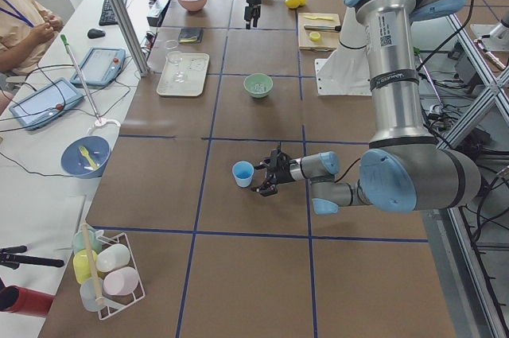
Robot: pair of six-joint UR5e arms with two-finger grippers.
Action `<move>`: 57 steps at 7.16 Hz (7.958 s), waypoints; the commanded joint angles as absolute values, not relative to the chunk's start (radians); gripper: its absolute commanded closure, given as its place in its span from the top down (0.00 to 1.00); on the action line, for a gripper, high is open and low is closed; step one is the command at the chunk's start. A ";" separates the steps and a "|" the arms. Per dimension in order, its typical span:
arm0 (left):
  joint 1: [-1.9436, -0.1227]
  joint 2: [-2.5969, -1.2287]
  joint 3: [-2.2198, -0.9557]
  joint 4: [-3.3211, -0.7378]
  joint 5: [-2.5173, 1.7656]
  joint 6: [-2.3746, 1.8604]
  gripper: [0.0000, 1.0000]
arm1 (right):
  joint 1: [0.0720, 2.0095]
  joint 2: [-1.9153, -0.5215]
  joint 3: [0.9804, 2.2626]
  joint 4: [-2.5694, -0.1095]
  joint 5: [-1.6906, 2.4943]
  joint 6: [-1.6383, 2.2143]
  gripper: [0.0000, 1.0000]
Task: Pour ice into bowl
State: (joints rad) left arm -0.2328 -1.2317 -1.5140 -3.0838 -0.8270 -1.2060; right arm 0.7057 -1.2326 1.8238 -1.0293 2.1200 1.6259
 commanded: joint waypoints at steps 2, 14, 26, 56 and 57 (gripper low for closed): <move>-0.218 -1.085 -1.633 -3.094 -1.052 -1.022 1.00 | 0.707 -1.229 1.824 -1.029 2.121 1.626 1.00; -1.098 -1.141 -1.677 -2.896 -1.954 -0.316 1.00 | 0.419 -0.800 1.540 -1.210 1.842 1.711 1.00; -1.100 -1.143 -1.674 -2.904 -1.948 -0.322 1.00 | 0.393 -0.577 1.335 -1.677 1.836 1.298 0.00; -1.366 -1.414 -1.769 -2.084 -2.250 -0.257 1.00 | 1.378 -1.680 1.723 -1.273 2.433 0.315 1.00; -1.453 -1.448 -1.778 -1.951 -2.335 -0.147 1.00 | 1.463 -1.639 1.730 -1.446 2.433 0.134 1.00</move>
